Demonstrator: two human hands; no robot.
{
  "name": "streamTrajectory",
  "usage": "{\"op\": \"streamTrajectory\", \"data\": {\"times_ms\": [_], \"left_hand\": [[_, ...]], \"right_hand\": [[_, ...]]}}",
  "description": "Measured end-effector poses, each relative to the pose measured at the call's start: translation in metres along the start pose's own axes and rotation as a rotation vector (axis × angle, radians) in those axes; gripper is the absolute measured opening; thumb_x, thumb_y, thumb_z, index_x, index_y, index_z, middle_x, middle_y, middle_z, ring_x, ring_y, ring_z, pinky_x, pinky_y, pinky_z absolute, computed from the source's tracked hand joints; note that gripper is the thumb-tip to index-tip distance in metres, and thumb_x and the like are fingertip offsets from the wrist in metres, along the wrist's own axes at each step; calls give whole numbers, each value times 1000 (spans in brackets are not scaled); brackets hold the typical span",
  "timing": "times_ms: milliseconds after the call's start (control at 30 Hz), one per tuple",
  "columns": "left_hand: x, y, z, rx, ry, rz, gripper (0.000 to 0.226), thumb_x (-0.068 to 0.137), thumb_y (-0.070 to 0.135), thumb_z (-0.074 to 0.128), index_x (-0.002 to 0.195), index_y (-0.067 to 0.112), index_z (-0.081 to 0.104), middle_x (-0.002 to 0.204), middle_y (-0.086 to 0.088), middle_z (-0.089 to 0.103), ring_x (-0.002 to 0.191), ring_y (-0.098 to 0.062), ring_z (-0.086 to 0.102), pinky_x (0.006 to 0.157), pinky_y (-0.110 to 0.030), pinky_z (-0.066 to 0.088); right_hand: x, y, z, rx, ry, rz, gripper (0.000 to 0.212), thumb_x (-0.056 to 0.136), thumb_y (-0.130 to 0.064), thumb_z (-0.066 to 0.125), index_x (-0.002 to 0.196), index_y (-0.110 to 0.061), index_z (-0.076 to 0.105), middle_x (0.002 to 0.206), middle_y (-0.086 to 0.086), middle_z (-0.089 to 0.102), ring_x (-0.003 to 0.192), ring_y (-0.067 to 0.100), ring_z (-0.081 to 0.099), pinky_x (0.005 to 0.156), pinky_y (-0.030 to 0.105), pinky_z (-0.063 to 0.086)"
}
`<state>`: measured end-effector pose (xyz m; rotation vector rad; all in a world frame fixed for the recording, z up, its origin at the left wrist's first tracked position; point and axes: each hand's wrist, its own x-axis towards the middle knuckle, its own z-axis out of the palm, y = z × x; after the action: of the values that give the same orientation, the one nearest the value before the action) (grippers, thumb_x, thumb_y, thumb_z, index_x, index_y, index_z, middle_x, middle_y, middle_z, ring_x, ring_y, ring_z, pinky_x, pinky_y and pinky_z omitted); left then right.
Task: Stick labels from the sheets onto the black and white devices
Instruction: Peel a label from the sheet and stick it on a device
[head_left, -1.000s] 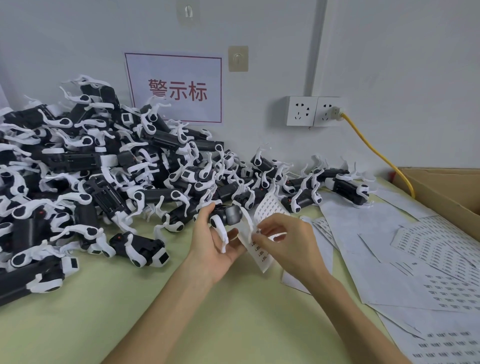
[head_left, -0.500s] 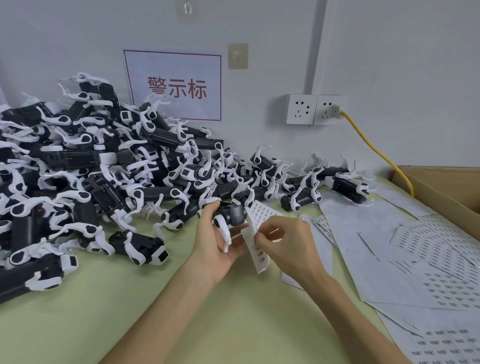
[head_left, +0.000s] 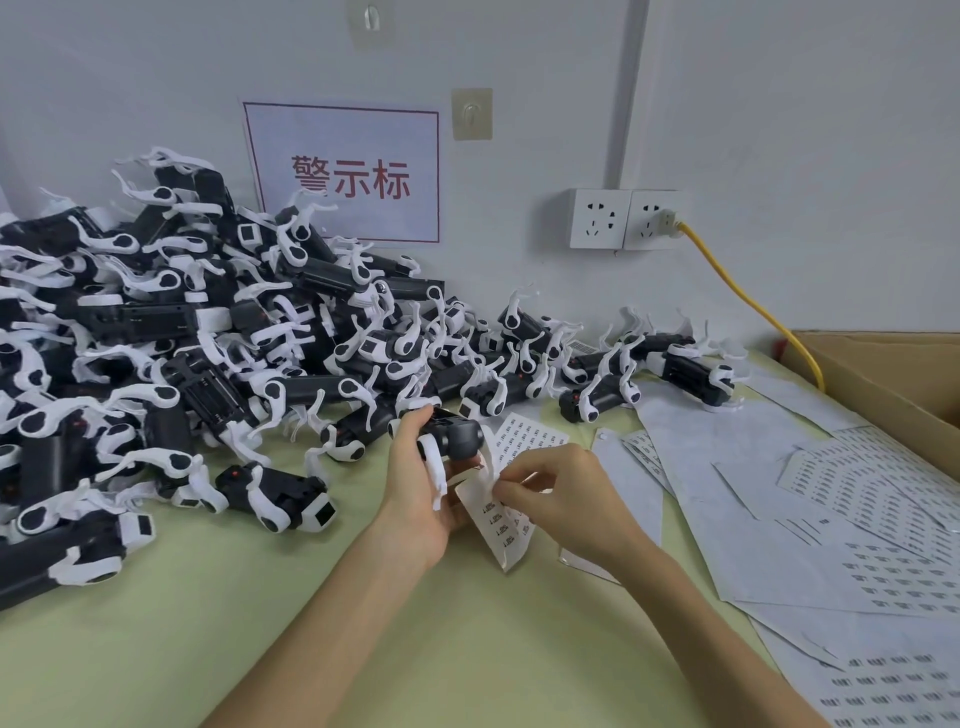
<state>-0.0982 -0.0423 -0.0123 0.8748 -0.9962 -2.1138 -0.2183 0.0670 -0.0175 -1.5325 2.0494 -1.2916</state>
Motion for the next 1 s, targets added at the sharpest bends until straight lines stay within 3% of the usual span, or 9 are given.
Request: {"op": "streamTrajectory", "data": {"times_ms": [67,267,400,500,600,733,800,900,1000], "left_hand": [[0,0,0,1,-2,-4,45,88,57,59,94,14,70,83,-13,66,74,-29,63,68,-34,54],[1,0,0,12,28,5,50,87,57,61,75,11,76,78,-12,68,68,-30,66,60,-36,58],[1,0,0,31,30,1,54,88,59,57,58,17,74,73,-9,67,58,-23,59,58,-30,46],[-2,1,2,56,57,-14,49,88,57,57,68,15,71,71,-10,66,50,-21,54,52,-27,40],[-2,1,1,16,84,-5,44,91,55,57,77,14,67,70,-9,66,52,-20,53,57,-28,36],[3,7,-4,-2,150,198,48,94,54,54,68,16,67,64,-6,59,46,-15,47,49,-25,30],[4,13,-8,-40,64,272,47,93,53,55,69,14,67,69,-10,59,54,-20,56,53,-26,41],[0,22,-13,-106,-259,157,51,90,56,54,75,10,71,82,-14,67,76,-30,66,81,-45,52],[-2,21,-13,-141,-338,81,52,86,56,57,83,7,74,89,-17,68,82,-33,69,87,-52,53]], "right_hand": [[0,-1,-1,12,-12,20,23,87,-13,73,68,-27,75,72,-15,73,68,3,69,62,12,48],[2,1,1,-21,3,23,31,88,-8,68,68,-31,70,73,-13,73,68,5,69,63,14,50],[2,5,4,-46,19,28,26,90,-5,62,71,-22,68,72,-8,72,69,12,68,66,25,55],[2,7,5,54,38,105,22,97,-7,58,78,-18,64,69,-1,74,61,17,70,60,31,60],[3,8,4,178,69,164,19,100,-9,56,83,-16,62,69,6,74,58,21,72,56,34,60],[4,7,2,182,151,148,20,100,-15,60,83,-23,66,71,4,74,58,20,73,61,39,59],[3,6,0,148,169,116,21,99,-23,63,81,-30,66,71,-1,73,57,15,72,57,33,55],[3,2,-4,113,183,52,19,98,-33,66,79,-33,67,71,-5,73,56,12,71,50,20,47],[3,2,-6,88,181,9,19,96,-36,68,78,-30,68,70,-7,72,54,11,70,49,14,42]]}}
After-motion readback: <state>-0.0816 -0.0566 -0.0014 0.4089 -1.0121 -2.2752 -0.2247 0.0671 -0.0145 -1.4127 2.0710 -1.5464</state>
